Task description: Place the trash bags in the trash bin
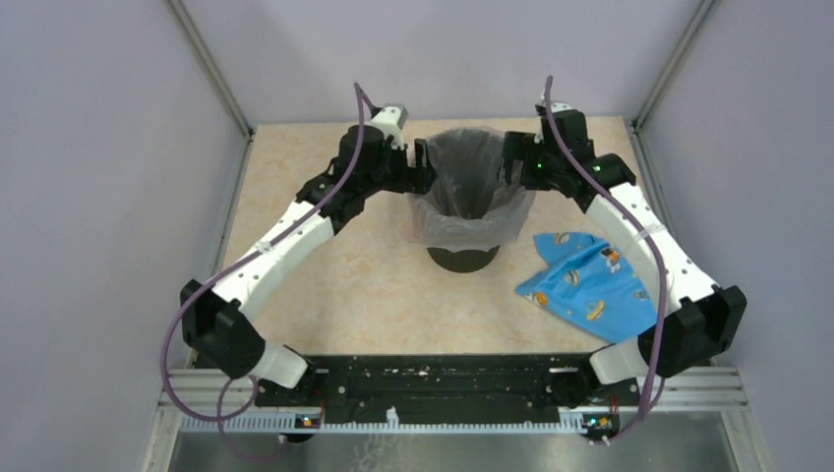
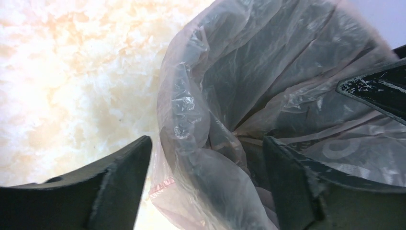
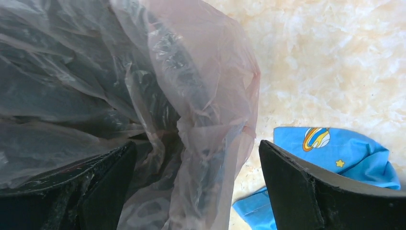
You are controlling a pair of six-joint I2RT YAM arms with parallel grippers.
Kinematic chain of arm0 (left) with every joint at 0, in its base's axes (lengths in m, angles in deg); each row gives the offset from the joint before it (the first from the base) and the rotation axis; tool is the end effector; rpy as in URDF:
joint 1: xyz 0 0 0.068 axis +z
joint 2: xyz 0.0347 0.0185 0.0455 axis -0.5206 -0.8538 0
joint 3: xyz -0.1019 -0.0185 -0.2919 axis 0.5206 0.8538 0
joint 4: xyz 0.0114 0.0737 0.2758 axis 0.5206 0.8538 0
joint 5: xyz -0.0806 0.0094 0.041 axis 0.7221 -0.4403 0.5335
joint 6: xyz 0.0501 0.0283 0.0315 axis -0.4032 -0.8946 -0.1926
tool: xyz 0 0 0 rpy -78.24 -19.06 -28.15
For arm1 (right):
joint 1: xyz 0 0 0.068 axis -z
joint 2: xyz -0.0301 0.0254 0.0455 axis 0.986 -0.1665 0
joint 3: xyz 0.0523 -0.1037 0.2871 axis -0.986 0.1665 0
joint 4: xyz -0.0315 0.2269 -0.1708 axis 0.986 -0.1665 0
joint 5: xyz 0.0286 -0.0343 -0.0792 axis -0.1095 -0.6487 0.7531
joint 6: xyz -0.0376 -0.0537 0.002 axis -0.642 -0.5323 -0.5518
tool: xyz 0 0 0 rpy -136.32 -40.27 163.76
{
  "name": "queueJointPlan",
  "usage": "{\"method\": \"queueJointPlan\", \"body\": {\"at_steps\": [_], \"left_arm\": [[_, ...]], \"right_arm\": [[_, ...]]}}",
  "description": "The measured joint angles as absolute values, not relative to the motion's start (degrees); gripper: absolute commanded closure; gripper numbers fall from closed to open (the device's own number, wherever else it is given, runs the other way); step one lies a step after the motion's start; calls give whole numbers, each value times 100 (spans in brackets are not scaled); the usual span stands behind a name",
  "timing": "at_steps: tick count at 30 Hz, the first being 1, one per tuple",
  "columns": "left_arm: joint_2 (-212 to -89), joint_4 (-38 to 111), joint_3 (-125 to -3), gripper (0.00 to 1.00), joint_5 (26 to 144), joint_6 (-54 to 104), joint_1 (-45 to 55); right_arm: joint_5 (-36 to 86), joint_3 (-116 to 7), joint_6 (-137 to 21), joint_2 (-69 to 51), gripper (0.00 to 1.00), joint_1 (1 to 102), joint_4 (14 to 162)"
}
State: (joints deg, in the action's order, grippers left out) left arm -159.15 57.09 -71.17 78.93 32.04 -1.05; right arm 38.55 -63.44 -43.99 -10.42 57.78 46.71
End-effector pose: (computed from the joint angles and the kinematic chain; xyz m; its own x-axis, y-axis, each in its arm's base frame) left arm 0.3187 -0.2046 0.4034 -0.4899 -0.0653 -0.8693 0.4308 0.8488 -0.3065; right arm 0.3205 0.1282 0.4055 -0.6556 0.1065 -0.7475 -0.0882 0.9724 0.2160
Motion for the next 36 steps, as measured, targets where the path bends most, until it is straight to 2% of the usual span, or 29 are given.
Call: {"method": "queueJointPlan", "body": {"at_steps": [12,20,36], "left_arm": [[-14562,5676,-7042,2,7997,3101,-103],[-13784,5646,-6443,2,8133,3070,-105],[-13414,5759,-5840,2,7820,3160,-105]], "right_arm": [[3840,-6399,-4465,206,1,5778,4767],[3859,-6091,-4465,1174,1,5778,5121],[3912,-5129,-4463,2120,1,5778,5372]]}}
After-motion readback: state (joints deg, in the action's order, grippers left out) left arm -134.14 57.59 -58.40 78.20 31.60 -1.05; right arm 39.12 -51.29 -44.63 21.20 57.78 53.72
